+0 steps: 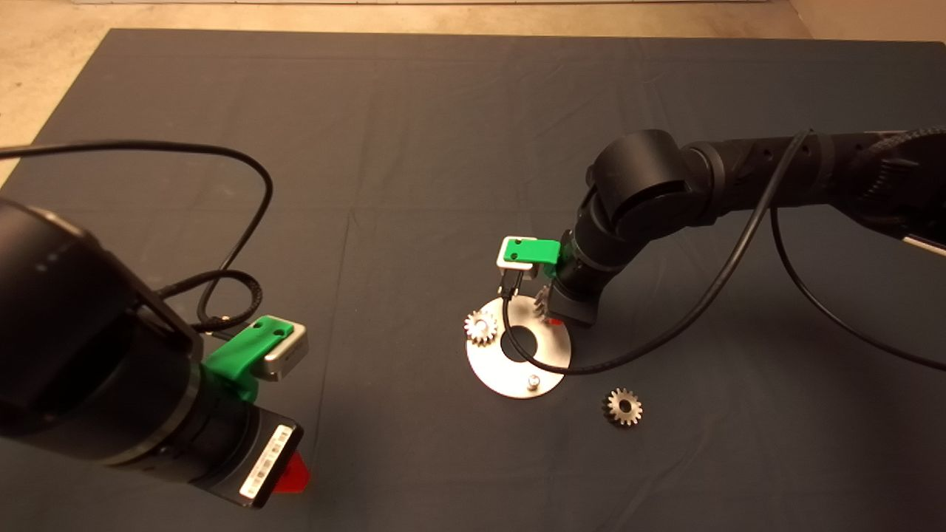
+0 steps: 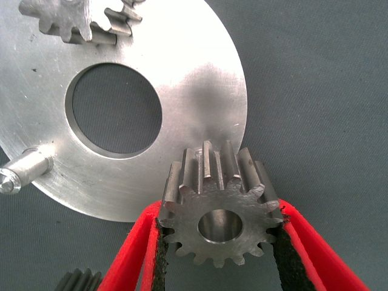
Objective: Install three planetary gears onto the carrier pins
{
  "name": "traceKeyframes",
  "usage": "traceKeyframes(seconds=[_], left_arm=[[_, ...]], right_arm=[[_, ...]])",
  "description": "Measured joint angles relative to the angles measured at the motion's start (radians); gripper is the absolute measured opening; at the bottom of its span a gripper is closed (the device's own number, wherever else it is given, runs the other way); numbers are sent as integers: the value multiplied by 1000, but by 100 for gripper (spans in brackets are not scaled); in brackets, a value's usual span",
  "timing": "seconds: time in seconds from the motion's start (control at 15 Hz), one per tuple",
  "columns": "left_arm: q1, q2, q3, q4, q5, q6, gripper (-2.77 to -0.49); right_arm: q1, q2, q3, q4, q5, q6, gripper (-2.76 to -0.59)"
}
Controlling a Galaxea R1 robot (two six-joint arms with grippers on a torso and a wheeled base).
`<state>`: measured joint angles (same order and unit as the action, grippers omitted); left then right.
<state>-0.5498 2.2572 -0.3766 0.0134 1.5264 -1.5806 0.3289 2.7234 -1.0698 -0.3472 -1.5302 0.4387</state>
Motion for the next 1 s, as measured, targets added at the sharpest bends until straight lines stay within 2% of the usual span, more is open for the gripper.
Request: traceKeyframes(seconds=[1.0], left_arm=[[0,0,0,-1,0,0,-138]], right_arm=[[-8,0,1,-1,0,1,-234]])
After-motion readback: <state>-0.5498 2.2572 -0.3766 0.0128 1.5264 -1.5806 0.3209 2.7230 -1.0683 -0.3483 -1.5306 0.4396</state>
